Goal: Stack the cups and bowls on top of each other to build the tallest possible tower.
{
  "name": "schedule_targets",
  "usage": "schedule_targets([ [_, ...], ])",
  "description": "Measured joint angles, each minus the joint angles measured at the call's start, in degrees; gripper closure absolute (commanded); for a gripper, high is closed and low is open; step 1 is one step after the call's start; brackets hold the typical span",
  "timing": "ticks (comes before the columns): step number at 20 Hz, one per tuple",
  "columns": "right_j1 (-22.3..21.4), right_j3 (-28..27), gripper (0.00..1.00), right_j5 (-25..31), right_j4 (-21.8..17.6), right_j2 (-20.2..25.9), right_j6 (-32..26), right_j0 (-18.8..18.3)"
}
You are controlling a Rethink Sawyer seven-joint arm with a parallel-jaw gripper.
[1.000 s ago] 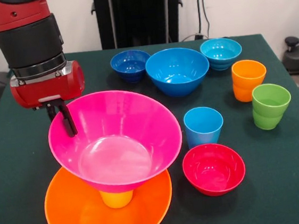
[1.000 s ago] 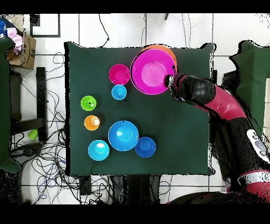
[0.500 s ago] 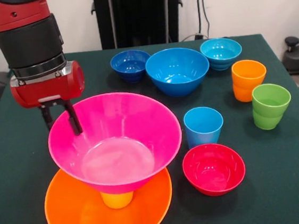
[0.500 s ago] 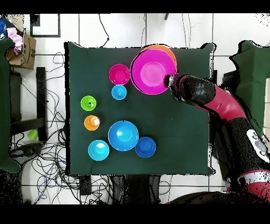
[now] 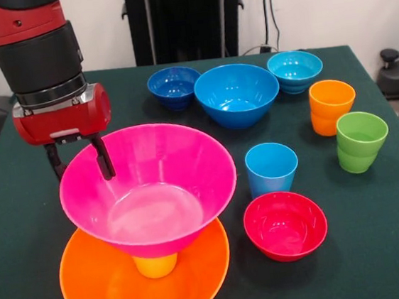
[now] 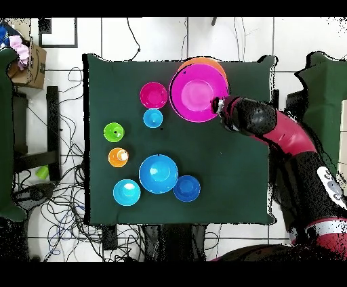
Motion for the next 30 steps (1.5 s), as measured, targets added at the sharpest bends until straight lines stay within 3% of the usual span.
schedule_targets([
  [11, -2.7, 1.2, 0.00, 0.5, 0.0, -0.5, 0.0, 0.3],
  [17, -10.1, 4.0, 0.00, 7.5, 0.0, -1.4, 0.0, 1.3],
  [18, -13.2, 4.6, 0.00, 11.3, 0.2, -1.6, 0.0, 1.7],
  [20, -14.4, 4.8, 0.00, 12.9, 0.4, -1.7, 0.0, 1.8],
  [24, -20.7, 5.5, 0.00, 19.8, 2.0, -2.1, 0.0, 2.7],
  [30, -27.0, 7.3, 0.00, 21.9, 6.3, -4.1, 1.9, 6.7],
])
